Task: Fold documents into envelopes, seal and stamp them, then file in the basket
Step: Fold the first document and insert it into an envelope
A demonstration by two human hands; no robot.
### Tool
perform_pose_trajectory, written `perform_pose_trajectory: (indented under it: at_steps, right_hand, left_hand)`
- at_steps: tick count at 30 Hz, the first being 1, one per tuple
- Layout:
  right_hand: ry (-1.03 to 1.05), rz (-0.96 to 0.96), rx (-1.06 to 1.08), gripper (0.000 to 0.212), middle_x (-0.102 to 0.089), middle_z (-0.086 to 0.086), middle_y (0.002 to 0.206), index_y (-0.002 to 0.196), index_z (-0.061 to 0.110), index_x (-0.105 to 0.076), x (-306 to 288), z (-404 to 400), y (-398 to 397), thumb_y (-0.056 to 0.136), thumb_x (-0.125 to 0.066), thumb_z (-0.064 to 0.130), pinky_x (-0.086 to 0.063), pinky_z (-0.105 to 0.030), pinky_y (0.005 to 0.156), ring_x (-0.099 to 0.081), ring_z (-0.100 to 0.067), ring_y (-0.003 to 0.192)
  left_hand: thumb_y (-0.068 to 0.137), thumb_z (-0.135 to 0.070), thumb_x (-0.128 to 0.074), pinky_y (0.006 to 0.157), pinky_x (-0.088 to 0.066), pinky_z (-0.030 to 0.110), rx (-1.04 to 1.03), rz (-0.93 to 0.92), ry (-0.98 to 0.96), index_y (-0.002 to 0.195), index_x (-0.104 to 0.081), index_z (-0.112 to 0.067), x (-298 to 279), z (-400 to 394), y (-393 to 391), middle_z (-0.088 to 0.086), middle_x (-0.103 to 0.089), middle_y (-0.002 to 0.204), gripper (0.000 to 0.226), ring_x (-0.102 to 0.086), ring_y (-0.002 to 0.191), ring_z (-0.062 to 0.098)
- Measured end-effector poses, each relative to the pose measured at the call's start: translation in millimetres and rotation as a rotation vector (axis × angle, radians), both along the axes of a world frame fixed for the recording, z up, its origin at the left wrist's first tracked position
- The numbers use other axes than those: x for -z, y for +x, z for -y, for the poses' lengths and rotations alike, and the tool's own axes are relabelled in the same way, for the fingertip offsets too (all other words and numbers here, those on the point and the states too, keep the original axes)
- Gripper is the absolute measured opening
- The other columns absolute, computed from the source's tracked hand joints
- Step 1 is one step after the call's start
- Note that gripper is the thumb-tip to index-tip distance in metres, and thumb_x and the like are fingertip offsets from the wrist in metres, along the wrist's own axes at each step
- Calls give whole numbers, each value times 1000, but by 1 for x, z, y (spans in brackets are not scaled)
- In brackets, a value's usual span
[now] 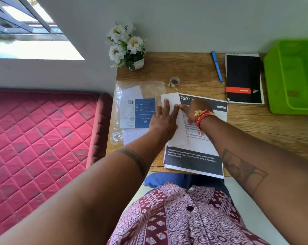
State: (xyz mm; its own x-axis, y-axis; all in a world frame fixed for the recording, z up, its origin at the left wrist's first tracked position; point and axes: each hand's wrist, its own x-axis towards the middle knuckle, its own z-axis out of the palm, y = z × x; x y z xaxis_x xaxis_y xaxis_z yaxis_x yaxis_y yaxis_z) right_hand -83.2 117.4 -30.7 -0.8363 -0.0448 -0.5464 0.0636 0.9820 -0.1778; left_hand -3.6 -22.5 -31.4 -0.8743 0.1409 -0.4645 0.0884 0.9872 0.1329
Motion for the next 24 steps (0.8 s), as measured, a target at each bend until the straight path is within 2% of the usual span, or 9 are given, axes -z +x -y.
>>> perform_pose_trajectory:
  at_steps: [3, 6, 8, 13, 17, 21, 24]
  right_hand:
    - [10, 28, -41, 55, -70, -15, 105, 122, 7, -69, 1, -4, -4, 90, -68, 51, -43, -32, 76, -66, -34, 100]
    - [-30, 37, -20, 52, -66, -9, 83, 99, 6, -69, 3, -6, -4, 85, -71, 56, -41, -32, 71, -62, -30, 81]
    - [-52, 47, -10, 53, -71, -11, 88, 92, 9, -66, 3, -7, -3, 83, -71, 61, -41, -31, 72, -63, -30, 80]
    - [-70, 55, -80, 66, -72, -14, 108, 113, 6, -65, 1, -9, 1, 77, -78, 59, -46, -32, 77, -66, -33, 95]
    - [-67, 32, -135, 69, -70, -17, 116, 118, 2, -63, 2, -11, 9, 77, -81, 54, -43, -31, 78, -65, -35, 100]
    - [-58, 72, -149, 61, -71, -16, 112, 111, 6, -67, 6, -15, 16, 76, -82, 54, -44, -32, 77, -58, -28, 81]
    - [-29, 79, -161, 66, -70, -15, 113, 115, 8, -64, 6, -20, 23, 75, -81, 58, -42, -33, 75, -57, -28, 84]
  left_hand:
    - [105, -42, -53, 120, -30, 52, -4, 5, -8, 165, 3, -25, -1, -1, -3, 17, 15, 171, 84, -5, 154, 45]
    - [105, -42, -52, 120, -29, 52, -4, 14, -19, 165, 3, -25, -2, -2, -4, 17, 16, 170, 83, -4, 154, 46]
    - [105, -42, -52, 121, -29, 52, -3, 17, -25, 165, 3, -25, -3, -2, -4, 17, 16, 170, 83, -4, 155, 46]
    - [105, -43, -50, 120, -30, 53, 15, 17, -46, 165, 5, -25, 0, -2, -4, 18, 17, 170, 83, -4, 154, 46]
    - [105, -44, -51, 120, -30, 53, 19, 12, -55, 165, 5, -25, 1, -2, -4, 18, 17, 170, 85, -4, 154, 46]
    - [104, -43, -53, 119, -30, 55, 18, 14, -42, 165, 4, -25, 1, -1, -4, 18, 16, 170, 86, -4, 154, 47]
    - [103, -42, -56, 118, -31, 56, 21, 8, -35, 165, 3, -25, 2, -1, -3, 18, 15, 170, 87, -4, 154, 47]
